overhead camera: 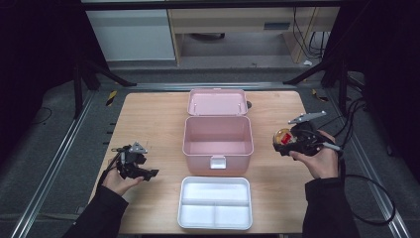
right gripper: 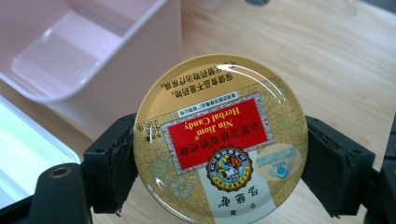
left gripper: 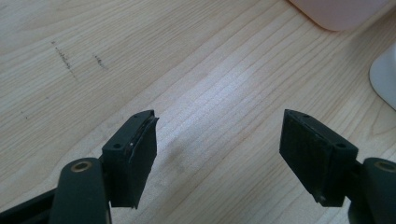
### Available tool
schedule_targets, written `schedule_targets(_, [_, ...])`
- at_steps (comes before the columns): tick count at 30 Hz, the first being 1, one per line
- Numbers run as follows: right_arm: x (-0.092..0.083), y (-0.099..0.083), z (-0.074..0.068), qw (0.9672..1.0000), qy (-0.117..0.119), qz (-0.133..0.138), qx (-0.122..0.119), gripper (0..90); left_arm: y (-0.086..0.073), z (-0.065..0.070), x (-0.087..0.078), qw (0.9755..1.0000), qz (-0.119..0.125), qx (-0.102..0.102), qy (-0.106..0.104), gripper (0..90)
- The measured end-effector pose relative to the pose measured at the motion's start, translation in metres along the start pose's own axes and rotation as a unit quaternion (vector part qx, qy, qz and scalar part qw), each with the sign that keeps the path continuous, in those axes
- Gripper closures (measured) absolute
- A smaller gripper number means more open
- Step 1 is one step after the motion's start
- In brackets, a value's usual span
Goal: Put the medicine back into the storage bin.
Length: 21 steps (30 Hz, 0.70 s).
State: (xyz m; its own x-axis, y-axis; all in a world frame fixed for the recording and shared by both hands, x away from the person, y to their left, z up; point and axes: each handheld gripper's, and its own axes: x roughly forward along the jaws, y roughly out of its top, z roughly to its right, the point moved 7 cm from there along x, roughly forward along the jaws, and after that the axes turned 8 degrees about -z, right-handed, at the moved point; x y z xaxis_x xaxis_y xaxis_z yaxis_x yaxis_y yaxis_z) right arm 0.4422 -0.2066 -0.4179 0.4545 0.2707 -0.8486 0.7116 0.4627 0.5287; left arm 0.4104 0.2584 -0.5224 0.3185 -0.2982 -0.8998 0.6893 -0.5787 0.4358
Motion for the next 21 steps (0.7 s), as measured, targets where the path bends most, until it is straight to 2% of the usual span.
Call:
schedule_targets(1, [-0.002,0.008,-0.003,1.0,0.001,0.008,-0.004,20.6,0.0,0.0,0.0,1.0,-0.001,0.0,0.001,27.4])
schedule_targets(3, [-0.003,0.012,-0.004,0.9999,0.002,0.01,-0.008,20.6,0.0,0.0,0.001,1.0,-0.001,0.001,0.0,27.4])
schedule_targets(4, [-0.004,0.022,-0.008,0.9998,0.007,0.016,-0.013,20.6,0.0,0.0,0.001,1.0,-0.001,0.001,0.0,27.3])
schedule_targets(7, [-0.005,0.03,-0.011,0.9997,0.006,0.017,-0.016,20.6,0.0,0.0,0.0,1.0,0.0,-0.002,0.0,27.4])
schedule_targets(12, [-0.007,0.051,-0.017,0.9989,0.008,0.026,-0.038,20.6,0.0,0.0,0.001,1.0,0.0,-0.001,-0.001,27.4])
schedule_targets(21, [-0.005,0.09,-0.036,0.9957,0.02,0.05,-0.076,20.6,0.0,0.0,0.001,1.0,0.0,-0.002,-0.002,27.4])
